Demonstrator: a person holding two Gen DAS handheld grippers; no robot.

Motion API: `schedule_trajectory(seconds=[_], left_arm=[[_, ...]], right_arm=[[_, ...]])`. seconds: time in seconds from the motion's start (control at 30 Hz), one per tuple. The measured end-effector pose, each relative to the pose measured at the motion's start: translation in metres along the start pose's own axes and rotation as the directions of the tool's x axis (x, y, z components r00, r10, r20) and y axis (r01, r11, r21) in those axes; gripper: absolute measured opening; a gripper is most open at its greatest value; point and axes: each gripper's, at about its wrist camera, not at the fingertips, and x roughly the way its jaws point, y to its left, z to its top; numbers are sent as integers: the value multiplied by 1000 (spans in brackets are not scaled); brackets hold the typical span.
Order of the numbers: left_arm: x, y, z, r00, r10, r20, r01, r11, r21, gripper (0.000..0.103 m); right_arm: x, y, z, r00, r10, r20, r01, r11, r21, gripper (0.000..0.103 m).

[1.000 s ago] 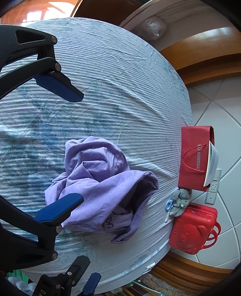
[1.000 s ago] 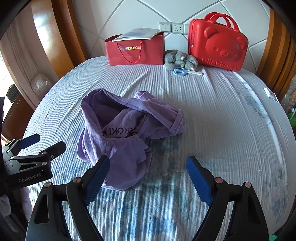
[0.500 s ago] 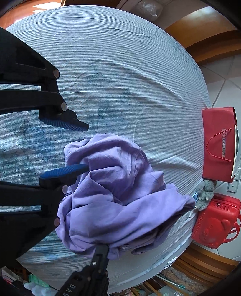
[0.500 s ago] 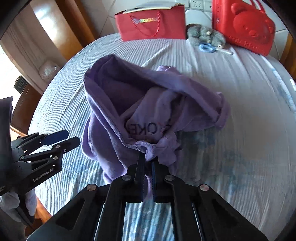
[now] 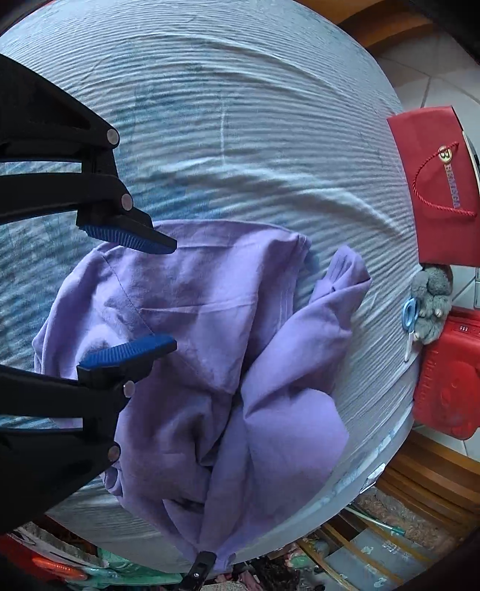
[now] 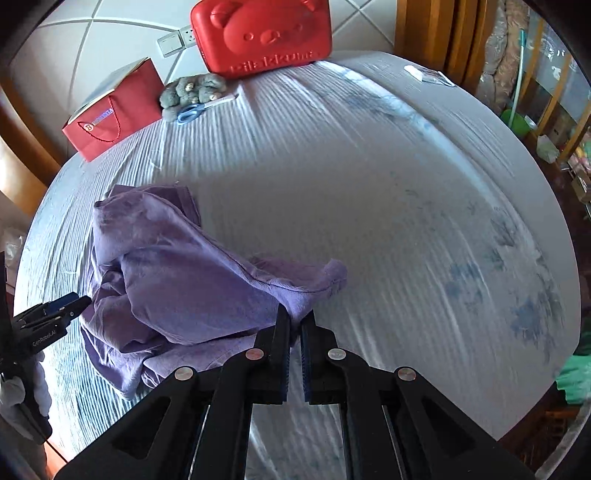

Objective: Fold clothes

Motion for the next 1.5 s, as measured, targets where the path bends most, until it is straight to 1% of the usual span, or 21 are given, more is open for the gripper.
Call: schedule_trajectory(seconds=[0.03,0.07,0.1,0.27,0.3,0.33,0.4,0.47,0.53,0.6,0.7,0.9,0.97,1.0,1.03,1.17,1.27,1.3,1.4,1.43,1.5], left_arm=[[7,-6,-1,1000,14,-22,-14,1000,9,44],[13,-12,-1,999,28,-44,-27,999,18,14],[17,-17,-2,998,43,-52,-42,999,21,1],[-19,-9,4,989,136,57,-132,989,-65,1],[-28,-3,5,985,157,73,-150,985,-85,1],[-37,4,6,982,168,86,-159,982,-100,1],[-48,15,3,981,163,102,-150,981,-122,1],[-55,14,0,982,151,115,-135,981,-136,4],[-55,10,-2,984,131,118,-113,983,-143,19],[-51,5,-2,987,109,119,-92,985,-147,42],[-36,-7,-1,993,71,93,-60,992,-114,43],[-5,-21,5,999,5,38,-3,998,-55,43],[6,-28,6,1000,-20,18,21,999,-30,42],[12,-33,6,1000,-20,4,20,1000,-10,27],[16,-37,6,1000,-7,-4,7,1000,8,7],[13,-35,11,997,79,14,-79,997,10,0],[-1,-10,16,991,130,28,-128,991,-43,0],[-5,-1,17,991,129,31,-127,990,-61,0],[-14,19,20,997,64,36,-60,992,-111,2],[-15,20,22,998,44,40,-39,992,-122,4],[-13,20,27,999,26,46,-20,991,-133,33]], right_arm=[[1,-4,-1,1000,-2,-2,2,1000,1,4],[2,-8,-1,1000,-3,-3,3,1000,2,4],[2,-10,-1,1000,3,-3,-3,1000,1,4],[-5,-18,12,999,-3,39,5,999,-33,4],[-3,-22,15,1000,-13,24,14,999,-37,7],[-2,-27,17,1000,-25,9,26,999,-43,19],[-5,-31,20,999,-49,15,50,994,-92,33],[-13,-28,24,998,-35,44,42,988,-148,33],[-22,-18,33,997,17,78,-2,981,-194,36],[-25,-1,41,993,82,83,-58,966,-253,48],[-15,36,47,985,162,54,-133,927,-350,51],[30,101,55,985,172,-21,-163,877,-452,57],[45,122,58,984,172,-48,-174,859,-482,51],[53,126,59,984,167,-67,-178,856,-486,16],[61,130,60,984,158,-84,-179,853,-490,0],[42,111,79,994,96,56,-61,894,-444,0],[12,47,106,985,-10,173,53,969,-242,0],[7,24,113,981,-62,185,98,976,-195,0],[8,-20,116,992,-60,111,78,984,-162,2],[10,-18,111,995,-36,88,52,981,-186,3],[13,-5,104,998,31,50,-18,969,-246,15]])
